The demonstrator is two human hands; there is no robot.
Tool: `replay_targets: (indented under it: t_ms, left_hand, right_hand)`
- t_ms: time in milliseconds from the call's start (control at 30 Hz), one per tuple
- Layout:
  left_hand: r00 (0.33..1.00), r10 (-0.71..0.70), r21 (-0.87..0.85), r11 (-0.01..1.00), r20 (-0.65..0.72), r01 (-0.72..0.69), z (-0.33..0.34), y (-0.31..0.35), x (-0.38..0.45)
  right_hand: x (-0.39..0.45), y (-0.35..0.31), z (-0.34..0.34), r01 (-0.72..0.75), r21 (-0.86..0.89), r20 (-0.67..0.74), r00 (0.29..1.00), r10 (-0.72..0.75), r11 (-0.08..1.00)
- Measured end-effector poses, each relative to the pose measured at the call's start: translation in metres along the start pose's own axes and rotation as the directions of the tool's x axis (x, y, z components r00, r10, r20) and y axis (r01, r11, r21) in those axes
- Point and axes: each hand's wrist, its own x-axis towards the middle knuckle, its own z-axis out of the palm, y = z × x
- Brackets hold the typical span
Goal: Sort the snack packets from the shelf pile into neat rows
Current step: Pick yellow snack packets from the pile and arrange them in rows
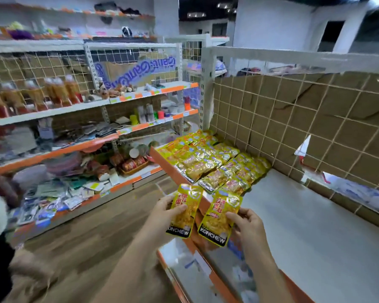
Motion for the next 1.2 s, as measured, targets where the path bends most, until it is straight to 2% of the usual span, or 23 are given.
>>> replay_targets:
  t_ms: [133, 200, 300, 467, 600, 700, 800, 867, 967, 1100, 1200]
  left_hand:
    - [0.991, -0.027, 0.130, 0.992, 0.132, 0.010, 0.009, 0.016, 0.077]
    - [0.983, -0.023, 0.263, 0.964, 0.184, -0.027, 0.015, 0.021, 0.110]
    - [0.969, -0.032, 0.470, 0.878, 0.247, -0.090, 0.026, 0.021, 0.151]
    - [0.906, -0.126, 0.641, 0.745, 0.405, -0.183, 0.045, 0.016, 0.190]
    - [0.899, -0.064, 0.671, 0.689, 0.433, -0.274, 0.046, 0.007, 0.209]
    - [0.882, -0.022, 0.628, 0.710, 0.470, -0.317, 0.046, 0.002, 0.209]
    - [0.824, 0.076, 0.549, 0.711, 0.561, -0.440, 0.047, 0.003, 0.204]
    - [0.796, 0.119, 0.511, 0.709, 0.593, -0.486, 0.048, 0.003, 0.207]
    - [0.735, 0.099, 0.567, 0.570, 0.670, -0.594, 0.050, -0.001, 0.215]
    - [0.703, 0.045, 0.659, 0.311, 0.710, -0.685, 0.045, -0.001, 0.214]
    - [0.662, 0.098, 0.631, 0.227, 0.743, -0.742, 0.039, -0.005, 0.209]
  right_hand:
    - [0.049, -0.001, 0.004, 0.017, 0.006, -0.117, 0.993, -0.016, 1.000]
    - [0.069, 0.002, 0.009, 0.039, -0.049, -0.167, 0.985, -0.047, 0.998]
    - [0.086, 0.009, 0.017, 0.005, -0.104, -0.218, 0.976, -0.028, 0.995]
    - [0.092, 0.009, 0.023, -0.040, -0.175, -0.301, 0.954, -0.015, 0.984]
    - [0.097, 0.005, 0.033, -0.047, -0.228, -0.390, 0.920, -0.046, 0.973]
    - [0.099, 0.000, 0.041, -0.076, -0.296, -0.457, 0.887, -0.071, 0.952]
    - [0.098, -0.009, 0.049, -0.098, -0.354, -0.505, 0.857, -0.102, 0.930]
    - [0.098, -0.012, 0.054, -0.119, -0.389, -0.567, 0.812, -0.135, 0.914]
    - [0.100, -0.008, 0.064, -0.154, -0.539, -0.598, 0.762, -0.247, 0.828]
    - [0.095, -0.002, 0.076, -0.309, -0.734, -0.577, 0.754, -0.314, 0.605]
    - [0.088, 0.000, 0.082, -0.328, -0.757, -0.568, 0.758, -0.322, 0.565]
